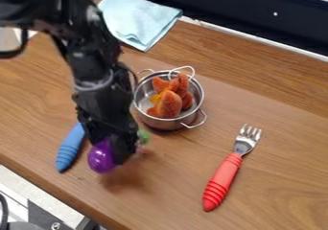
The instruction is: Move the eggplant to left side of pot
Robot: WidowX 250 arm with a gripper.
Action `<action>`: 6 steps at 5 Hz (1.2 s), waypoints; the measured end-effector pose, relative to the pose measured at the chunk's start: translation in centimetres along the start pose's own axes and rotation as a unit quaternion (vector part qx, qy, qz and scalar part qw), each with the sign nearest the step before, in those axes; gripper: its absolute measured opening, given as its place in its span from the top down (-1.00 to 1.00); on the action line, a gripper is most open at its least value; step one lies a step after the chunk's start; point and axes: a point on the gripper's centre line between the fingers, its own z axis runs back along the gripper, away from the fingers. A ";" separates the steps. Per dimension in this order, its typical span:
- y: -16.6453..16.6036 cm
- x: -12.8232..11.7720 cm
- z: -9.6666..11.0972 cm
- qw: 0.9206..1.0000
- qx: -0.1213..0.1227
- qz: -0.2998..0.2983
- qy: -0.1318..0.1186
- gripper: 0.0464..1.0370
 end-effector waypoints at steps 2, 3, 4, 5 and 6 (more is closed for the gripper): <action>4.4 2.9 3.7 0.993 0.037 0.112 -0.020 -0.23; 8.0 4.5 4.4 0.986 0.062 0.153 -0.027 -0.23; 10.9 7.2 3.8 0.973 0.078 0.212 -0.051 -0.23; 12.1 9.2 3.1 0.966 0.074 0.241 -0.060 -0.23; 12.3 10.3 2.4 0.954 0.061 0.287 -0.068 -0.23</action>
